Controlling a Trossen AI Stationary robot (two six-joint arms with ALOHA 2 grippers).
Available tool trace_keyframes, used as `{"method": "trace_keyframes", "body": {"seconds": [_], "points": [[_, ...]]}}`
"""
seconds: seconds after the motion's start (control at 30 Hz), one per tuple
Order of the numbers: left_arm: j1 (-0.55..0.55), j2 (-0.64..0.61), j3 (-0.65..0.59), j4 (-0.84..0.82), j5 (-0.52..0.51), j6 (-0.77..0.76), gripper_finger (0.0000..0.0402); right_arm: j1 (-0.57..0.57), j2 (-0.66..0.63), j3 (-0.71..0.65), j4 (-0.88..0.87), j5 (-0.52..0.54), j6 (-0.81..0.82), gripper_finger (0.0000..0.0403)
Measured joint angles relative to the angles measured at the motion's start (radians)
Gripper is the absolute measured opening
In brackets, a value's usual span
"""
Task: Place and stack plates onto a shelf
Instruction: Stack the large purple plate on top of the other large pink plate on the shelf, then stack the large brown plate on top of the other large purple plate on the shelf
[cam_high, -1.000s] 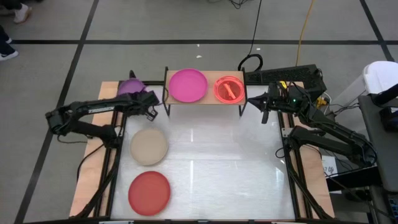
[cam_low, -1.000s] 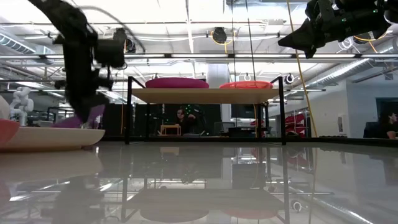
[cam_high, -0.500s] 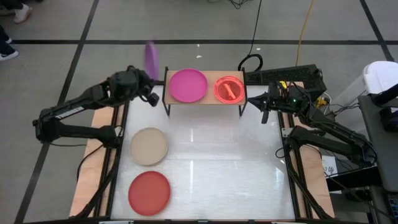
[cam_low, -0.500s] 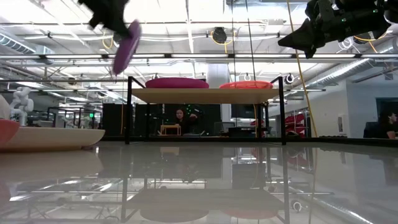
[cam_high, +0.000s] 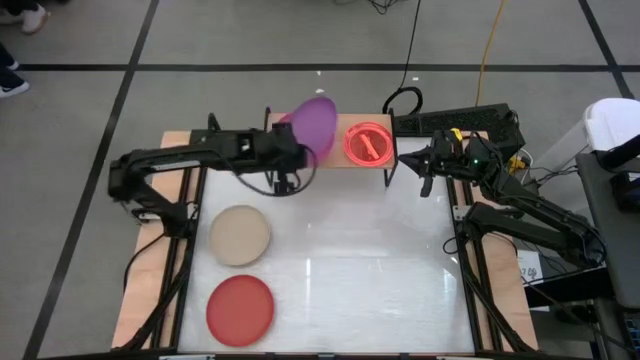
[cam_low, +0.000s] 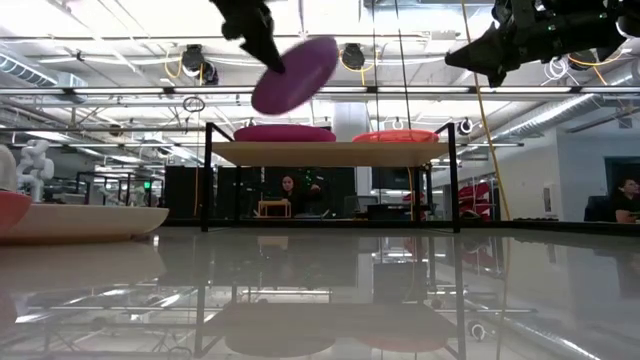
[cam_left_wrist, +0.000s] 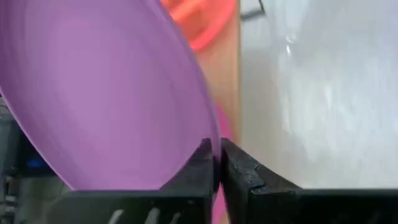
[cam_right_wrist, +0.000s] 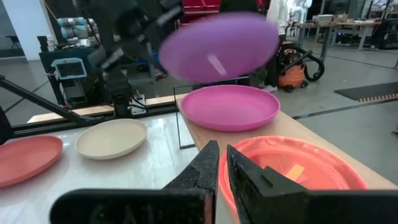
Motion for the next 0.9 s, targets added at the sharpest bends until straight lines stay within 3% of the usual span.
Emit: {"method": "trace_keyframes", "body": {"seconds": [0.2,0.47,0.9], "points": [[0.018,0.078,0.024,-0.046,-0.059,0.007,0.0040,0.000,0.000,0.000,-0.013,-0.001,-0.002,0.0020],[0.046,0.078,0.024,-0.112,-0.075,-0.034,0.0069,0.000,0.000,0.000,-0.020,-0.002,-0.007,0.0020],[0.040,0.064,0.024,-0.153,-0.139,-0.090,0.0198,0.000,0.000,0.000,-0.020,-0.002,-0.005,0.0020]]}}
